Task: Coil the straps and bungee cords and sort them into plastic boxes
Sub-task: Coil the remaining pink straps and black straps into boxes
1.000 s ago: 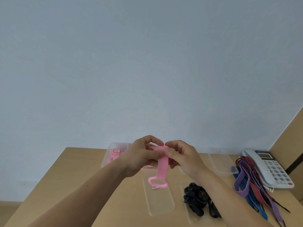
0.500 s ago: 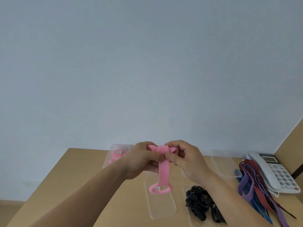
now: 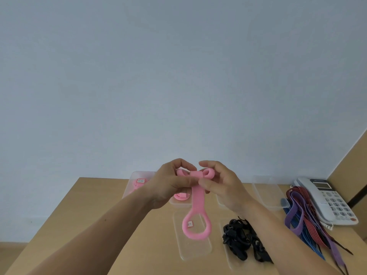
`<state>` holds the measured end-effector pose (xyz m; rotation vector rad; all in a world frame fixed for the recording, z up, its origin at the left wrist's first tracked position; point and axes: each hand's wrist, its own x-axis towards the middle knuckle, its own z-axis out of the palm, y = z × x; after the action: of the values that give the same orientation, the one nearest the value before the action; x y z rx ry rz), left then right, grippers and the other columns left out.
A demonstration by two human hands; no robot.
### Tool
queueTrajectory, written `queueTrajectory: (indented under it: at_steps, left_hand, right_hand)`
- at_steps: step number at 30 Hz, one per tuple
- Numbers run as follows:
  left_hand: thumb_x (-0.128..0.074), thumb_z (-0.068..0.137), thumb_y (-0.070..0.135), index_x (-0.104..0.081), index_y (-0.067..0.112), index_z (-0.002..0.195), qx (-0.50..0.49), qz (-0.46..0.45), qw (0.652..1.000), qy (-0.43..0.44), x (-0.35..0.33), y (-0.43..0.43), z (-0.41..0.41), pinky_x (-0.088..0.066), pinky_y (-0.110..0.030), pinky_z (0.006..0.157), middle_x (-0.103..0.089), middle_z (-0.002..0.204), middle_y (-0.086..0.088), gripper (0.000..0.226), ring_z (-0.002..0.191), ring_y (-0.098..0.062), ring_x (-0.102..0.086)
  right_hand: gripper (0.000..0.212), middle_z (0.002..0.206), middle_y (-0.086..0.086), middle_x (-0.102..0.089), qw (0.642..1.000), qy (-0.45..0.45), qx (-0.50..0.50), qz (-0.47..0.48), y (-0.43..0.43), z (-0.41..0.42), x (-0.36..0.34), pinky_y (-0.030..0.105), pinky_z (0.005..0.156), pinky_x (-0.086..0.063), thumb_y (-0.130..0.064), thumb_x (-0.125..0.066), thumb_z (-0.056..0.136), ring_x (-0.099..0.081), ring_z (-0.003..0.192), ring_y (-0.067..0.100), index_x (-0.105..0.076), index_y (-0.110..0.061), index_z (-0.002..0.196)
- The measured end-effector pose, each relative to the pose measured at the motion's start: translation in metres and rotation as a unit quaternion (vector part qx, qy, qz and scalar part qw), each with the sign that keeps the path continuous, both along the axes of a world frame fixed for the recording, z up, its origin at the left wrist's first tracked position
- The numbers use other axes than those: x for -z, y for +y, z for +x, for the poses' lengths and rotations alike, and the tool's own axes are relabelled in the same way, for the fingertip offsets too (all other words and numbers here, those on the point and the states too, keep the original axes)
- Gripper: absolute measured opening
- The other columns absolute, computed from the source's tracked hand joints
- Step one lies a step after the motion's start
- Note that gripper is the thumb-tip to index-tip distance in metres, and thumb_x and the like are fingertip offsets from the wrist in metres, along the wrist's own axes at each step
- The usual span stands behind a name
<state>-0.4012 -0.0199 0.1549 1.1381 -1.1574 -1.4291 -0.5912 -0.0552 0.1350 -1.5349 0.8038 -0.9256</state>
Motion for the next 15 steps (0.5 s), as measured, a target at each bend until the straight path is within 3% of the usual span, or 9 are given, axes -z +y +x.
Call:
queueTrajectory:
  at_steps: [2,6,9,11,15]
  left_hand:
    - [-0.084,0.072,0.006,-0.061,0.001,0.104,0.010,-0.027,0.999,-0.019,0.000,-0.002,0.002,-0.054,-0.055,0.089,-0.068,0.089,-0.016,0.039,0.088,-0.042,-0.070]
    - [-0.083,0.069,0.009,-0.063,0.009,0.102,0.013,-0.051,0.997,-0.060,0.004,0.001,0.004,-0.057,-0.029,0.072,-0.072,0.086,-0.004,0.038,0.081,-0.021,-0.070]
    - [-0.085,0.071,0.009,-0.059,0.005,0.112,-0.004,-0.031,0.998,-0.050,0.006,0.002,0.007,-0.060,-0.037,0.077,-0.074,0.092,-0.007,0.049,0.087,-0.028,-0.073]
    - [-0.082,0.079,0.013,-0.059,-0.002,0.111,0.031,-0.014,0.998,-0.058,0.004,0.004,0.008,-0.060,-0.044,0.084,-0.075,0.099,-0.016,0.043,0.092,-0.033,-0.073]
    - [-0.071,0.089,0.014,-0.063,-0.004,0.106,0.075,0.014,0.993,-0.095,0.001,0.009,0.009,-0.059,-0.033,0.074,-0.075,0.098,-0.018,0.026,0.084,-0.026,-0.071]
  right_hand:
    - [0.033,0.078,-0.005,-0.070,1.000,0.019,0.012,0.000,-0.001,0.002,-0.001,0.026,0.061,-0.052,-0.039,-0.074,0.079,-0.064,0.068,0.014,-0.068,-0.021,0.106]
    - [0.012,0.066,-0.002,-0.069,0.998,0.041,0.036,-0.029,-0.002,0.006,0.001,0.025,0.052,-0.048,-0.027,-0.070,0.090,-0.064,0.058,0.014,-0.070,-0.017,0.096]
    - [0.011,0.069,-0.004,-0.070,0.997,0.040,0.049,-0.039,-0.002,0.010,0.002,0.023,0.053,-0.048,-0.024,-0.071,0.090,-0.065,0.059,0.013,-0.069,-0.017,0.098]
    - [0.010,0.071,-0.007,-0.070,0.997,0.035,0.057,-0.043,-0.002,0.011,0.003,0.020,0.053,-0.048,-0.020,-0.071,0.090,-0.065,0.058,0.011,-0.068,-0.018,0.099]
    - [0.018,0.078,-0.013,-0.069,0.998,0.025,0.041,-0.049,0.001,0.011,0.003,0.020,0.057,-0.050,-0.018,-0.073,0.086,-0.064,0.062,0.007,-0.066,-0.021,0.102]
